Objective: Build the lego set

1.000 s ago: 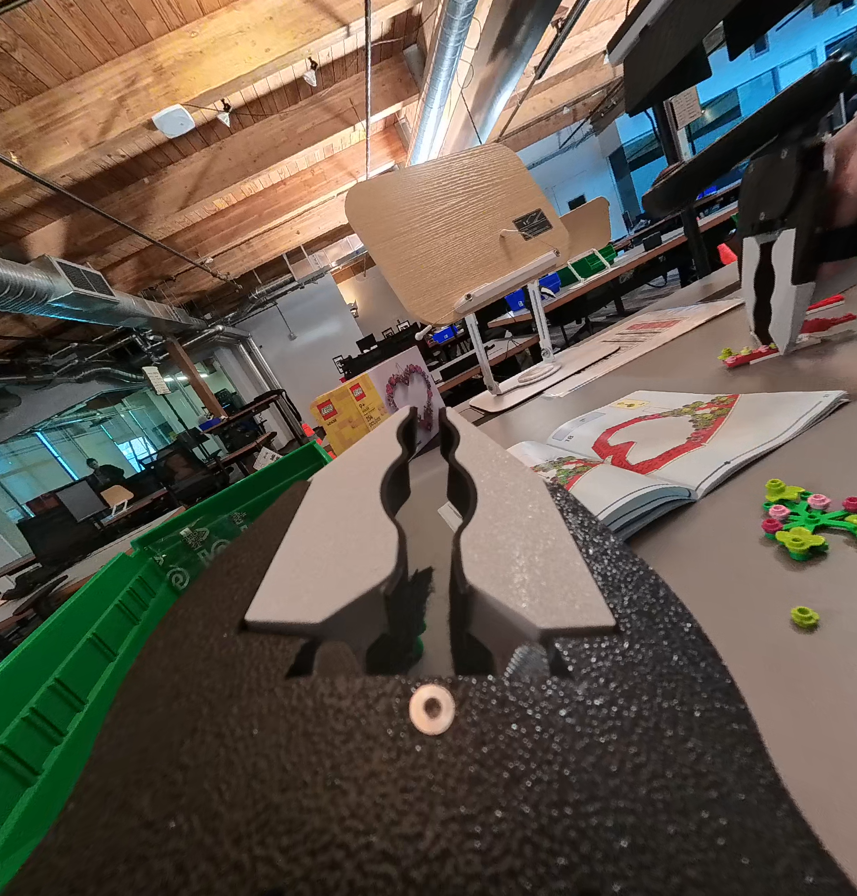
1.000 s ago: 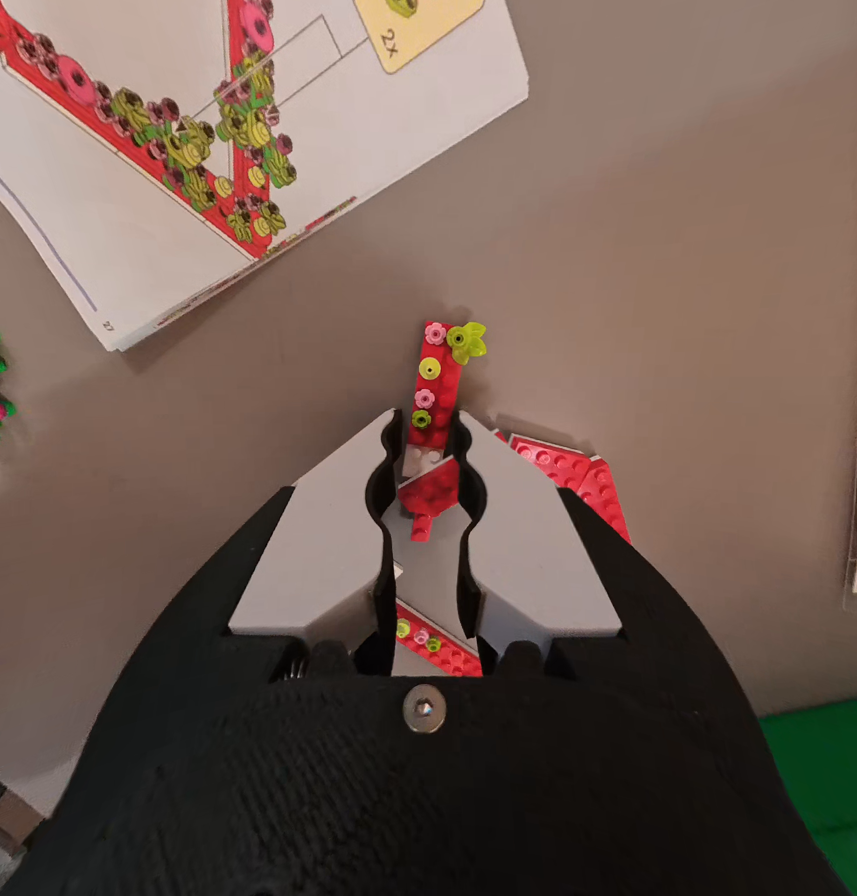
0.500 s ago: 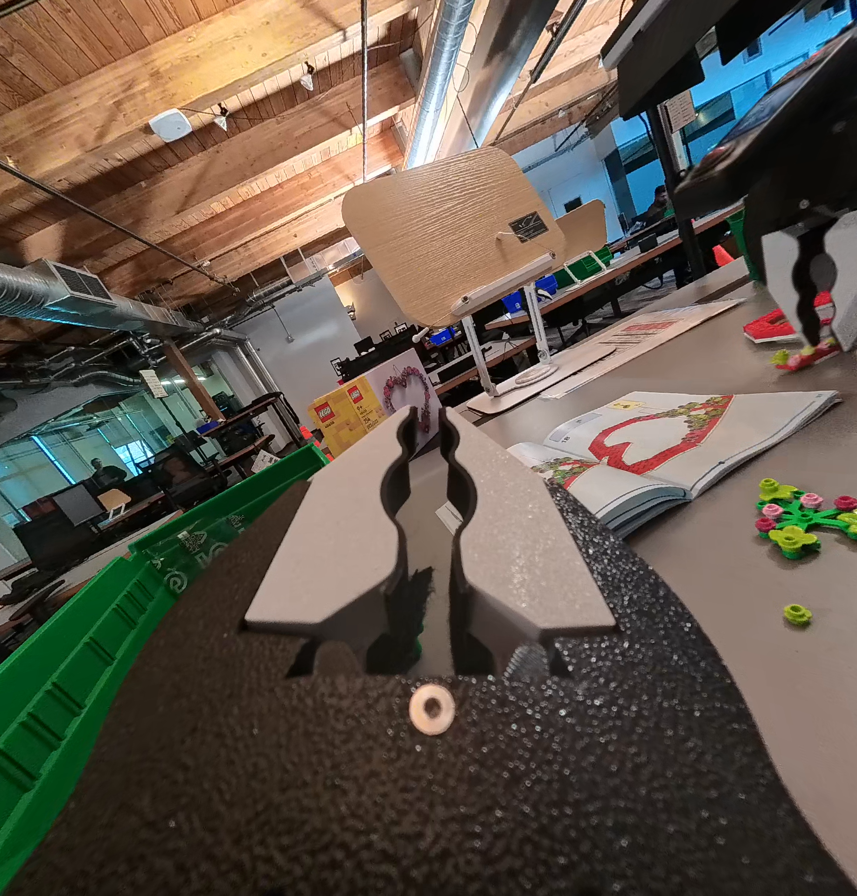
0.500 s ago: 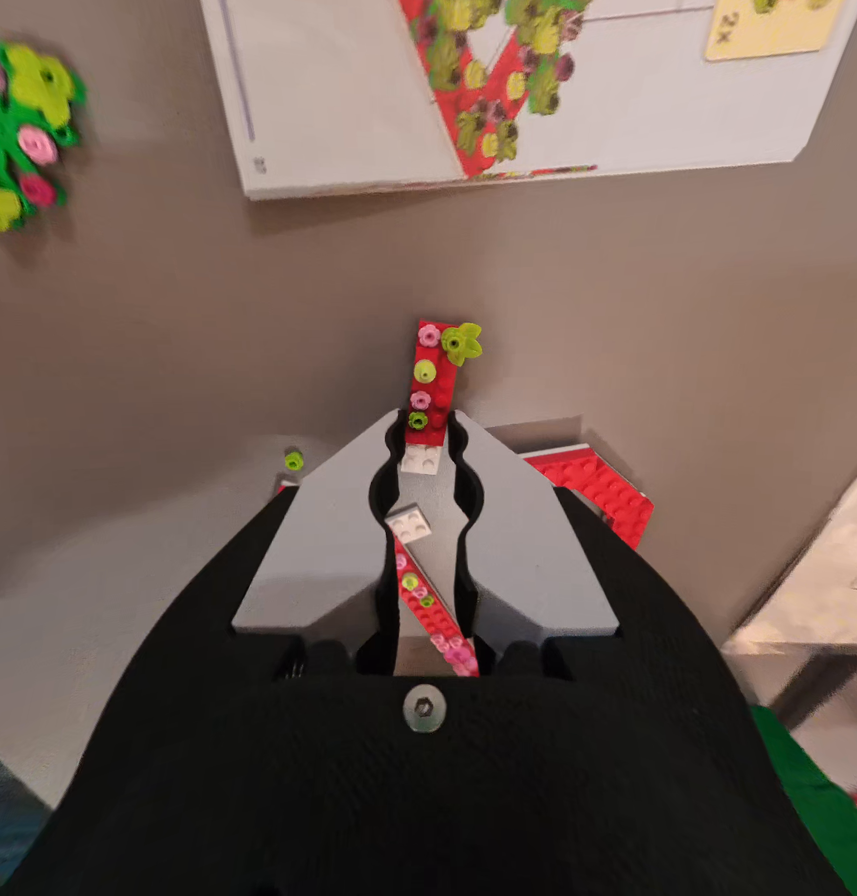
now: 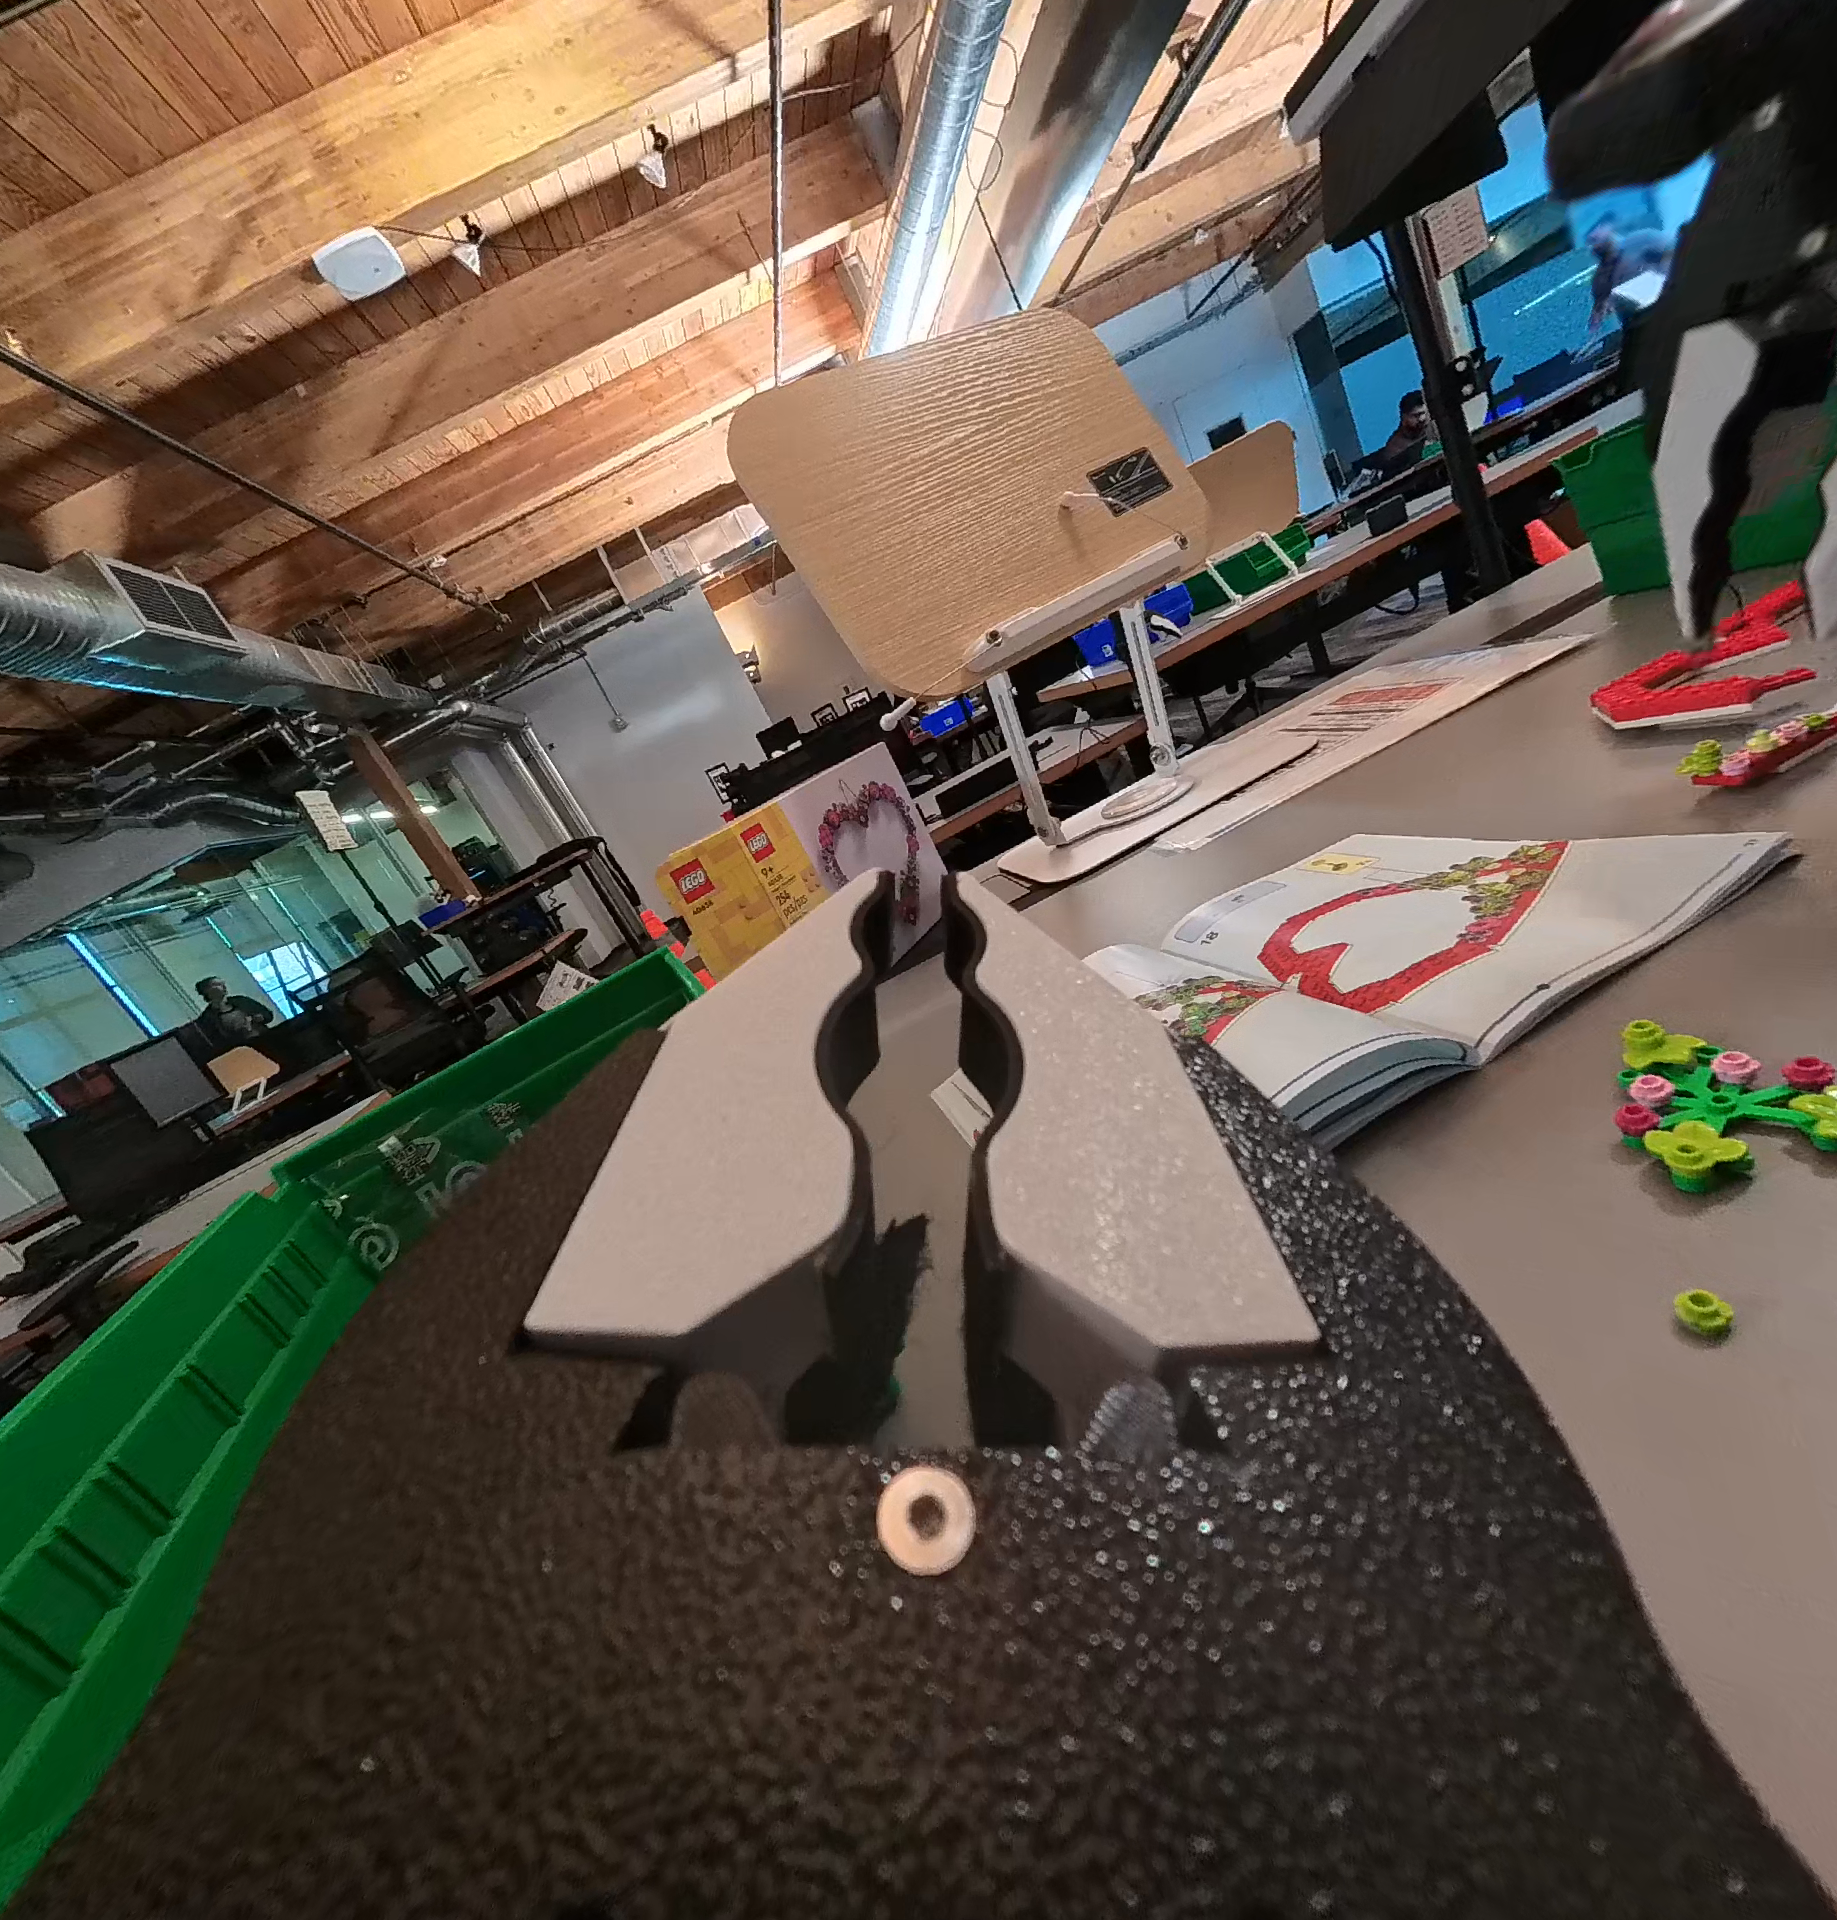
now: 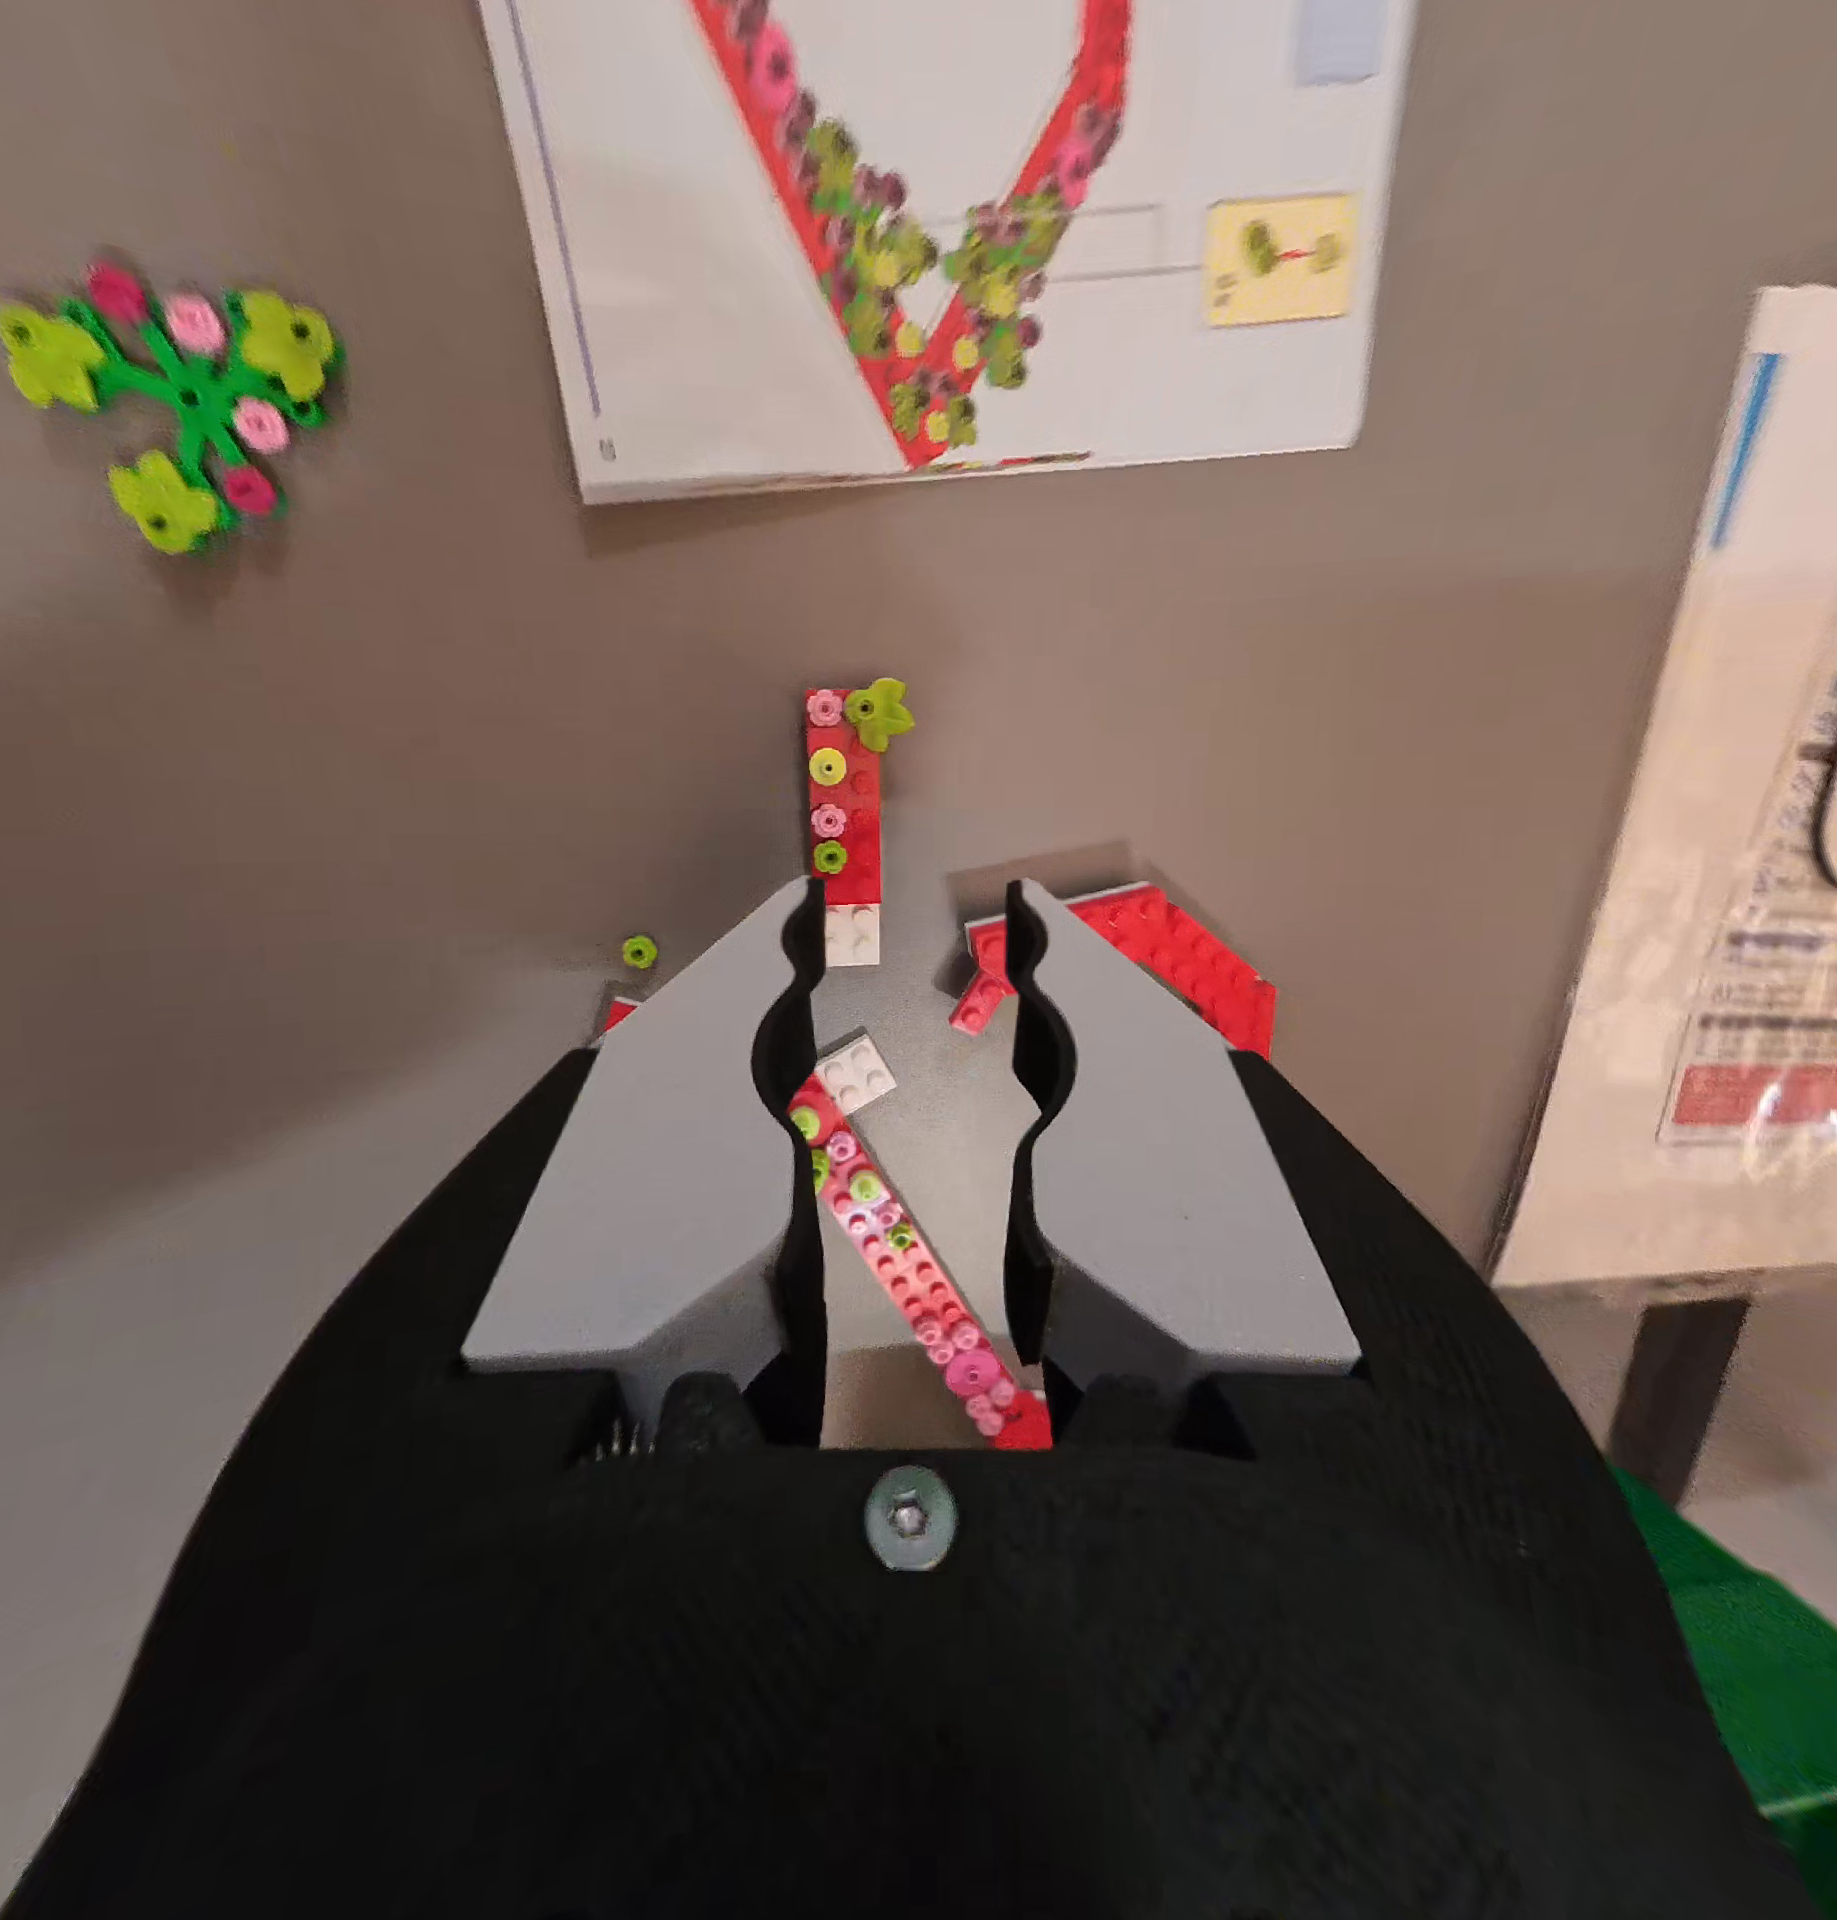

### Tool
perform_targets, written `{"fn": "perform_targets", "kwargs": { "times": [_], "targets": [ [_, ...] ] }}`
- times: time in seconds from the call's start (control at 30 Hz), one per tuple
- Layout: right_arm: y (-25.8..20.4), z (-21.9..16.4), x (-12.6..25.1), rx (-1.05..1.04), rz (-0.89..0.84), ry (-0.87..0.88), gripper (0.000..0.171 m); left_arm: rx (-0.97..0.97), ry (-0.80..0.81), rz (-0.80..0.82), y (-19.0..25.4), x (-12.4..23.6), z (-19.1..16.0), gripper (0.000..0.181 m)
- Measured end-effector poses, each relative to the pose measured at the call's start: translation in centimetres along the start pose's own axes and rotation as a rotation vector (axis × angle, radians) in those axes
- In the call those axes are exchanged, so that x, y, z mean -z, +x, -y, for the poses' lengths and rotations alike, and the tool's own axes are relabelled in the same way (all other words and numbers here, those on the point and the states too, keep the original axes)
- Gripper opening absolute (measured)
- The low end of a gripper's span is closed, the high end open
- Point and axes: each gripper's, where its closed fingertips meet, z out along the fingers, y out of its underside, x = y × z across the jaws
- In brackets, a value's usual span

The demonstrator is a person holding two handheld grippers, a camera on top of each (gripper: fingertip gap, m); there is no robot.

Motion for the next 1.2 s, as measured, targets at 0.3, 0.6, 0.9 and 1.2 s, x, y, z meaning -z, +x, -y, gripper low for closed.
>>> {"fn": "perform_targets", "kwargs": {
  "times": [0.3, 0.6, 0.9, 1.2],
  "targets": [
    [0.3, -3.3, 2.8, -0.147, -0.228, 0.179, 0.034, -0.002, -0.002, -0.006, 0.2, -0.1, -0.1, 0.005],
    [3.6, -7.0, 10.0, -0.383, -0.932, 0.737, 0.03, -0.014, -0.018, 0.009, -0.1, -0.2, -0.4, 0.005],
    [2.7, -8.1, 11.2, -0.313, -1.208, 0.915, 0.023, -0.034, -0.066, 0.027, -0.2, -0.6, -1.5, 0.004],
    [-1.9, -6.1, 6.7, -0.191, -0.597, 0.949, 0.023, -0.115, -0.116, 0.047, -0.1, -1.1, -2.2, 0.004]
  ]
}}
